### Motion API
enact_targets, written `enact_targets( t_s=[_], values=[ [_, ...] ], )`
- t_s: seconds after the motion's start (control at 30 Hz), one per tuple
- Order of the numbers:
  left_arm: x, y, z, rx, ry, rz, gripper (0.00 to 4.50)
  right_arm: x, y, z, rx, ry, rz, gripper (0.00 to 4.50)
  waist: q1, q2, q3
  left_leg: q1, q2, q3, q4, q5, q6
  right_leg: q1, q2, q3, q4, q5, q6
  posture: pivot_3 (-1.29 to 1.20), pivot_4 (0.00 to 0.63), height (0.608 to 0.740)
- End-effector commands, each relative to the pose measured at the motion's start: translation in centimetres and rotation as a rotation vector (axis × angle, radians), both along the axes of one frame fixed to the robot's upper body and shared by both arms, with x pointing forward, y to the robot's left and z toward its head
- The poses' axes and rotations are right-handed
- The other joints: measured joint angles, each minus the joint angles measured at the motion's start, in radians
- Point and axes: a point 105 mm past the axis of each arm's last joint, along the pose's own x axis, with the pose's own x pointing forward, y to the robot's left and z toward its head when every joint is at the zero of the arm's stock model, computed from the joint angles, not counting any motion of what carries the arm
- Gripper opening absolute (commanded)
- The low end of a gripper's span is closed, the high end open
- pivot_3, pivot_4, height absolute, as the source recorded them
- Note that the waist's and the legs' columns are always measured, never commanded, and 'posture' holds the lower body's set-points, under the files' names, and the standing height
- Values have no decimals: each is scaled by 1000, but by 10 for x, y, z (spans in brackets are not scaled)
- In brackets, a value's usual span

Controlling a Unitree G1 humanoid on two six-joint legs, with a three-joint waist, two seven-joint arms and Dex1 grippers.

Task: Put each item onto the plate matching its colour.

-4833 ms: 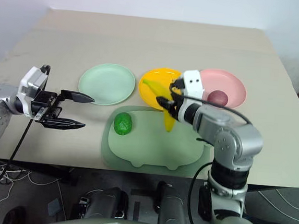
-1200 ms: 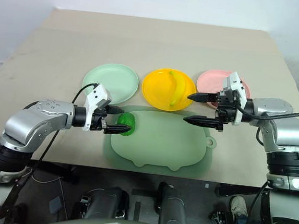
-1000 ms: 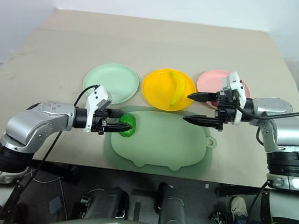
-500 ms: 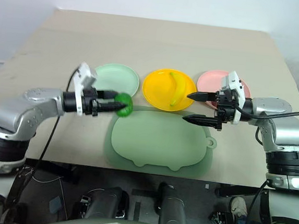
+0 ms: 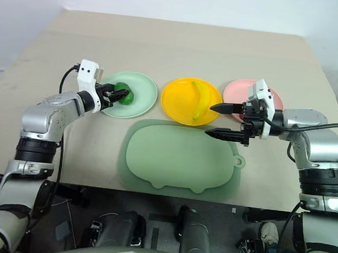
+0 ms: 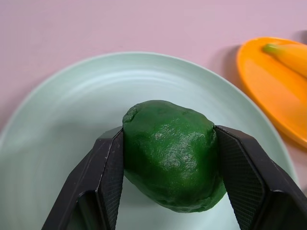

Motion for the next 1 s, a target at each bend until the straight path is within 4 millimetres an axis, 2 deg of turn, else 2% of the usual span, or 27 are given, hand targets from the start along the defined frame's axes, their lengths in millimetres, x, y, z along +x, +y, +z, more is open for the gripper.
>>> enact_targets(
  t_s=[0.03,0.13,0.2,0.27,0.33,0.43,0.57,0.6,0.67,0.73,0.77,0.83,0.9,1.0],
  values=[
    [2,-2,12,61,-72,1,3539,-1,-1,12,3,-47,1,4500,0,0,0,0,0,0,0,0,0,0,0,0,0,0,0,0,150,740],
    [5,6,20,62,-105,29,4459,-1,-1,12,0,-51,-3,4500,0,0,0,0,0,0,0,0,0,0,0,0,0,0,0,0,150,740],
    [6,11,21,100,-124,48,4459,0,-1,13,5,-53,-6,4500,0,0,0,0,0,0,0,0,0,0,0,0,0,0,0,0,150,740],
    [1,3,23,87,-130,-28,4459,0,-1,12,6,-52,-10,4500,0,0,0,0,0,0,0,0,0,0,0,0,0,0,0,0,150,740],
    [-10,-9,35,-33,-126,-138,4459,-1,0,11,6,-51,-3,4500,0,0,0,0,0,1,0,0,0,0,0,0,0,0,0,0,150,740],
    [-16,-5,51,33,-190,-178,4459,-2,5,12,17,-51,11,4500,0,0,0,0,0,0,0,0,0,0,0,0,0,0,0,0,150,740],
    [-40,-6,82,-15,-250,-353,4459,-2,14,13,32,-51,29,4500,-3,0,0,0,1,0,0,0,0,0,0,0,0,0,0,0,150,740],
    [-50,-7,88,-42,-250,-423,4459,-1,17,13,38,-46,36,4500,-4,0,0,0,1,0,0,0,0,0,0,0,0,0,0,0,150,740],
    [-83,-14,94,-97,-206,-619,4459,-2,22,13,35,-53,62,4500,-5,0,0,0,1,1,0,0,0,0,1,0,0,0,0,0,150,740],
    [-108,-13,89,-88,-139,-747,4459,-1,28,14,42,-58,74,4500,-7,0,0,0,2,0,-1,0,0,-1,1,0,0,0,0,0,150,740],
    [-122,-13,82,-57,-100,-818,4459,-1,29,15,48,-55,84,4500,-8,0,0,0,2,0,-1,0,0,-1,1,0,0,0,0,0,150,740],
    [-145,-13,64,66,-126,-917,4459,2,32,15,51,-59,93,4500,-11,1,0,0,2,0,-1,0,-1,-1,1,0,0,0,0,0,150,740],
    [-150,-10,39,214,-131,-927,4459,4,34,12,47,-57,97,4500,-9,1,0,1,1,0,-1,0,-1,-1,1,1,0,-1,0,0,150,740],
    [-143,-16,19,290,-230,-892,4459,3,41,11,56,-60,115,4500,6,1,0,0,1,0,0,0,0,-1,0,0,-2,-1,-1,0,150,740]
  ],
)
